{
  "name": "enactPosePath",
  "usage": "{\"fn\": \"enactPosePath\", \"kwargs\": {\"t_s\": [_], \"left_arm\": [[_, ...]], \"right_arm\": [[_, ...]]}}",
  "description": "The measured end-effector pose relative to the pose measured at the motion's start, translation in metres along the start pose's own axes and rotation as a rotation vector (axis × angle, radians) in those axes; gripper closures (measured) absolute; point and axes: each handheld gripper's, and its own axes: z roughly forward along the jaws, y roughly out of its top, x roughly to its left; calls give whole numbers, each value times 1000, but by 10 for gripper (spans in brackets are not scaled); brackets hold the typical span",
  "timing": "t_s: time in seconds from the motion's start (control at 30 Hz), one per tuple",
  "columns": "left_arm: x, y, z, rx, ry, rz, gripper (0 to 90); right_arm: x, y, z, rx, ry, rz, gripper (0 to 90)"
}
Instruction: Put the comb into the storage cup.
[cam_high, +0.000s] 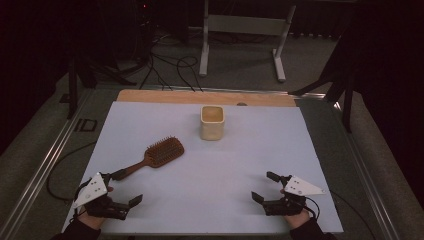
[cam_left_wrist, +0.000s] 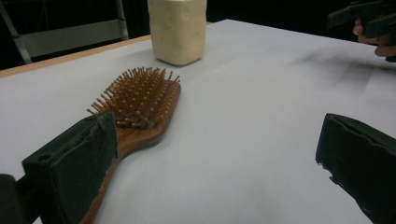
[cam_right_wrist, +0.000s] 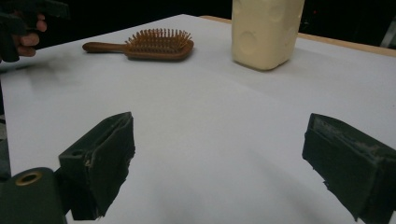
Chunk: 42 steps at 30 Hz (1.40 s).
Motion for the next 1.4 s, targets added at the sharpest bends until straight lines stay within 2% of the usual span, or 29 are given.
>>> {"fn": "enactPosePath", "kwargs": {"t_s": [0.3, 0.37, 0.6, 0.7, 1.03, 1.27, 1.4], "left_arm": [[-2, 0, 1, 16, 5, 14, 0], [-2, 2, 2, 26, -5, 13, 0], [-4, 6, 3, 54, -6, 29, 0], [-3, 8, 3, 68, -12, 35, 0], [-1, 25, 1, 103, -36, 52, 0], [2, 41, -5, 116, -25, 90, 0], [6, 49, -9, 114, -22, 92, 0]], "right_arm": [[5, 0, 1, 3, -20, -49, 89], [5, 0, 1, 0, -19, -55, 89], [6, 1, 0, -3, -18, -57, 89], [7, 2, 0, -9, -12, -33, 89], [9, 5, 1, -22, -18, -39, 89], [9, 6, 0, -25, -17, -41, 89], [9, 7, -1, -30, -18, -43, 89]]}}
